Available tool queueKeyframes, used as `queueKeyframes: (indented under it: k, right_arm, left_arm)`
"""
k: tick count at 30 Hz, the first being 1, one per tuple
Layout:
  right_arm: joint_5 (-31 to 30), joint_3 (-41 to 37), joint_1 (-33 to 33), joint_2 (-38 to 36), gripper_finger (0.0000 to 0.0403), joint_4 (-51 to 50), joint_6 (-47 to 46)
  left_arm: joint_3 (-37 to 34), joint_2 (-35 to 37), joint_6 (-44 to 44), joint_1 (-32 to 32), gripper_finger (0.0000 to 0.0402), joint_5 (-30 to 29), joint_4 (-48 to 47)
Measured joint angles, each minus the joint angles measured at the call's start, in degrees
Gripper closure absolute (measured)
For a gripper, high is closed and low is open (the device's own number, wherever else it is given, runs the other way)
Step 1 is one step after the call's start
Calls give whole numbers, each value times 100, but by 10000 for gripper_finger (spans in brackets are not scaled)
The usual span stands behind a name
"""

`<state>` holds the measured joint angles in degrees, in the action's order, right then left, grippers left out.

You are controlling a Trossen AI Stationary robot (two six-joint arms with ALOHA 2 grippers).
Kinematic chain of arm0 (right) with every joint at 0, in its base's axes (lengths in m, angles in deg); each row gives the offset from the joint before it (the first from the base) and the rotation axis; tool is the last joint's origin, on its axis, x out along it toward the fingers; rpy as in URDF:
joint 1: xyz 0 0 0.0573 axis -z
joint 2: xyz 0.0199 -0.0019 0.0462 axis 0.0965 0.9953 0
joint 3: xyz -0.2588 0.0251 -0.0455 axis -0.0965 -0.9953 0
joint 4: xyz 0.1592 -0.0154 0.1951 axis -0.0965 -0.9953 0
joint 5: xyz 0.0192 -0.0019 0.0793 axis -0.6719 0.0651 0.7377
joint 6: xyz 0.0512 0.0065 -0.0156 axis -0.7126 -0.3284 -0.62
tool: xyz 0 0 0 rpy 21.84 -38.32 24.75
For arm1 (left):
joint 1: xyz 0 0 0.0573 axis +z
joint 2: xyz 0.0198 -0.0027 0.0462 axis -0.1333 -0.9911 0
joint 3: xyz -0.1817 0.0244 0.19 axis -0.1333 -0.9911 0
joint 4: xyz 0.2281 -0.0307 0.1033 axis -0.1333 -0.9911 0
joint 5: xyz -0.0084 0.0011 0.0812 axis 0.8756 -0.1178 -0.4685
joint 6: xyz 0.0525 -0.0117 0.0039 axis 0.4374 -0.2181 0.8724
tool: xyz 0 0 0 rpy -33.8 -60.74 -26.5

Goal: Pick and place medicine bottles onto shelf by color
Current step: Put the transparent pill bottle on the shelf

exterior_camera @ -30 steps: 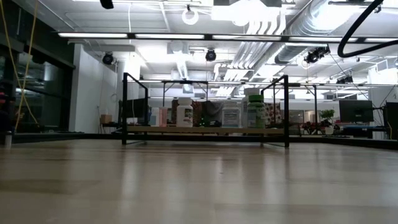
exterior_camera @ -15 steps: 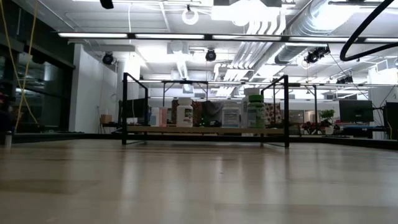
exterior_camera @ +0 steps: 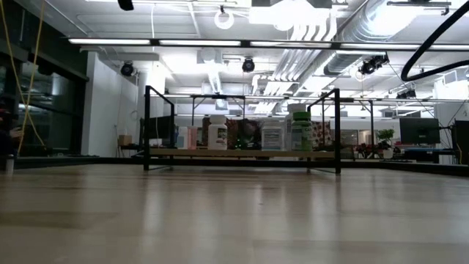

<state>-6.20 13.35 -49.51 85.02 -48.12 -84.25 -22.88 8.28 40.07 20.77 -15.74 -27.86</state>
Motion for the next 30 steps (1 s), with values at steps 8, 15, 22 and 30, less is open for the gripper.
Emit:
queueKeyframes:
  k: [8, 15, 22, 30]
  right_arm:
    - [0, 0, 1, -2, 188, -3, 24]
    - [0, 1, 1, -2, 222, -43, 0]
    - [91, 2, -2, -2, 276, 131, 38]
    - [90, 2, -2, -2, 256, 280, 111]
  left_arm:
    - [0, 0, 0, 0, 222, 1, 0]
    - [0, 1, 0, 0, 222, 1, 0]
    - [0, 1, 0, 0, 222, 2, 0]
    - [0, 0, 0, 0, 222, 2, 0]
